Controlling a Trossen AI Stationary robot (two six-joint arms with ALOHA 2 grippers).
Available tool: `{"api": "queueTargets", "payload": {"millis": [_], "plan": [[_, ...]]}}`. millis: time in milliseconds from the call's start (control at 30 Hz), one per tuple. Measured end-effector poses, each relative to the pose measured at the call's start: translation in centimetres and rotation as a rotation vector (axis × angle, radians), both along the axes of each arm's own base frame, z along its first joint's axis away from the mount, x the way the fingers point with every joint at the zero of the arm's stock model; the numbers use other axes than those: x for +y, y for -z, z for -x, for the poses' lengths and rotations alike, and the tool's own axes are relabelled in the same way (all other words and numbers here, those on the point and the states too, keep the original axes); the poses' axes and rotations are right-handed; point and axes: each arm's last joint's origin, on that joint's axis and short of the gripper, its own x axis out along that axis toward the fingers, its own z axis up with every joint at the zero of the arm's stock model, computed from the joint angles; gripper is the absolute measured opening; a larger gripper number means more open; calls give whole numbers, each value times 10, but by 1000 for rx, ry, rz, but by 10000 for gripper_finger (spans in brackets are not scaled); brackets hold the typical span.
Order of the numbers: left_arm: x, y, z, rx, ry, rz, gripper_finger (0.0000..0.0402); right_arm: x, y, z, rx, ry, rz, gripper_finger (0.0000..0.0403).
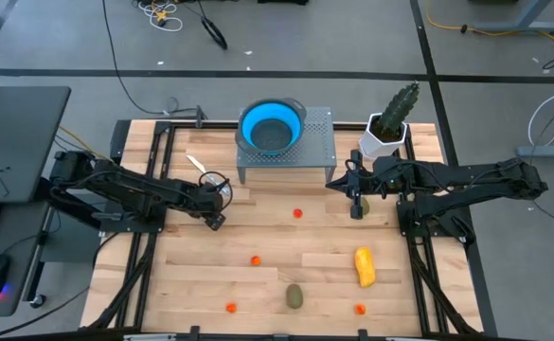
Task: Pick & Place Fruit
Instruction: Put the black plum into the blue strainer bowl
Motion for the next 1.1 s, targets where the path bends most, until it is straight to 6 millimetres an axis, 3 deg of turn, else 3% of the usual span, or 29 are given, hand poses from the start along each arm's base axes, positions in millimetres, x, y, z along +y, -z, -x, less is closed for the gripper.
{"api": "queueTargets", "payload": {"millis": [200,500,833,1100], "plan": [[1,-28,-19,-53,81,-2,279,0,0,0,0,0,0,7],[1,-111,-50,-150,206,-124,258,0,0,0,1,1,0,7],[8,-197,-66,-298,292,-476,283,0,0,0,1,0,0,7],[36,-235,-84,-511,314,-726,265,0,-2,-1,-28,0,0,7]]}}
